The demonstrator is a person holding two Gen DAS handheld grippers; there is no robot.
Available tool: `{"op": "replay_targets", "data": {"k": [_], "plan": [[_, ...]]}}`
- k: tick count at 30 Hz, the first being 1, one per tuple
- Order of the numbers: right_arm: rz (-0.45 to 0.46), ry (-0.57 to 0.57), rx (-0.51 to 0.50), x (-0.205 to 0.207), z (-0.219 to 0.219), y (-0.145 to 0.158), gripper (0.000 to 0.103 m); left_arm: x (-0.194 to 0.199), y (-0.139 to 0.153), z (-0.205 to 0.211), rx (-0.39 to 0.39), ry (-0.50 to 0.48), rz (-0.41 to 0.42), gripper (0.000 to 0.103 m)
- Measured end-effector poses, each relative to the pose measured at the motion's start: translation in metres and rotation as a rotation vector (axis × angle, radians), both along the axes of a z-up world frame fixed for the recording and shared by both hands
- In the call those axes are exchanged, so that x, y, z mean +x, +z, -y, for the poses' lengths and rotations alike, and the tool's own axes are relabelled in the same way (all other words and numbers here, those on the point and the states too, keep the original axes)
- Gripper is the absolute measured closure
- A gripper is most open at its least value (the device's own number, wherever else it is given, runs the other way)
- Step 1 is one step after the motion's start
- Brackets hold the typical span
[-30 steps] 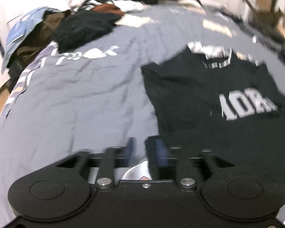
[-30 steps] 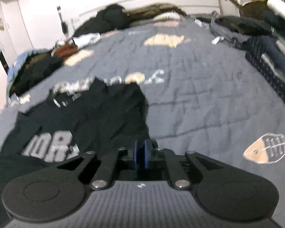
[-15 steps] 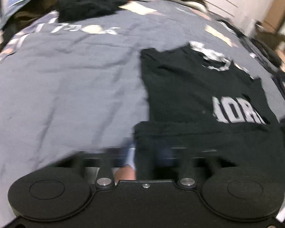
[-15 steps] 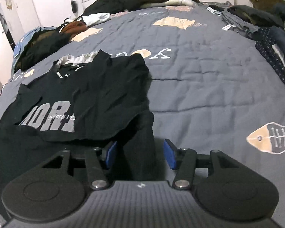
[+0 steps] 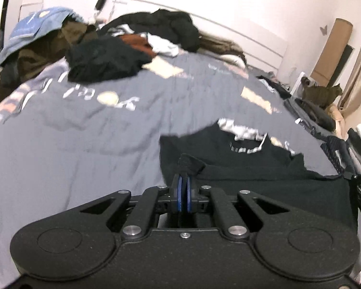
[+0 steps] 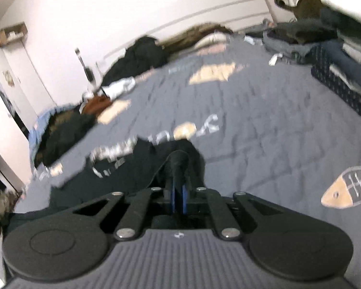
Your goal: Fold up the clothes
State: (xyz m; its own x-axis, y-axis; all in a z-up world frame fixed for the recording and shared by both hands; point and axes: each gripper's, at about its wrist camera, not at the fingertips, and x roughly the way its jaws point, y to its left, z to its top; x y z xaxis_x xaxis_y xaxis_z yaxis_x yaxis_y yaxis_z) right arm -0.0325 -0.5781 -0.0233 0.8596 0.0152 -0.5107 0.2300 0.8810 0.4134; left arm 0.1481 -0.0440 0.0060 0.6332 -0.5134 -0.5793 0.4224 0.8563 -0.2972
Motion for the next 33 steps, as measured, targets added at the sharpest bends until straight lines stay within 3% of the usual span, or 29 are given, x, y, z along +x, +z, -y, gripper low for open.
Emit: {"op": "replay_targets", "data": {"k": [4, 10, 18, 21, 26, 27, 29, 30, 31, 33], "plan": [[-0.003, 0.01, 0.005, 0.026, 0.01, 0.009, 0.098, 0.035, 0.008, 0.025, 0.061, -0.009, 0.026, 0.099], [-0.064, 0.015, 0.013, 0.111, 0.03, 0.003, 0.098, 0.098, -0.002, 0.055, 0.143, 0.014, 0.031, 0.099], [-0.068, 0.005, -0.007, 0.186, 0.045, -0.005, 0.098, 0.16, 0.001, 0.073, 0.133, 0.031, 0.076, 0.099], [-0.067, 0.015, -0.009, 0.206, 0.051, -0.006, 0.098, 0.181, -0.015, 0.083, 0.171, 0.031, 0.052, 0.099], [-0.208, 0.047, -0.086, 0.249, 0.05, -0.041, 0.094, 0.195, -0.053, 0.094, 0.224, 0.085, -0.035, 0.096], [-0.225, 0.042, -0.103, 0.25, 0.049, -0.045, 0.089, 0.192, -0.056, 0.093, 0.229, 0.099, -0.04, 0.094], [-0.224, 0.012, -0.124, 0.246, 0.048, -0.047, 0.079, 0.184, -0.057, 0.087, 0.222, 0.127, -0.041, 0.079], [-0.203, -0.009, -0.123, 0.239, 0.05, -0.043, 0.07, 0.176, -0.052, 0.081, 0.201, 0.141, -0.03, 0.059], [-0.184, -0.021, -0.117, 0.229, 0.052, -0.036, 0.057, 0.166, -0.046, 0.075, 0.179, 0.153, -0.015, 0.049], [-0.155, -0.035, -0.105, 0.207, 0.058, -0.022, 0.053, 0.138, -0.031, 0.064, 0.128, 0.164, 0.021, 0.049]]}}
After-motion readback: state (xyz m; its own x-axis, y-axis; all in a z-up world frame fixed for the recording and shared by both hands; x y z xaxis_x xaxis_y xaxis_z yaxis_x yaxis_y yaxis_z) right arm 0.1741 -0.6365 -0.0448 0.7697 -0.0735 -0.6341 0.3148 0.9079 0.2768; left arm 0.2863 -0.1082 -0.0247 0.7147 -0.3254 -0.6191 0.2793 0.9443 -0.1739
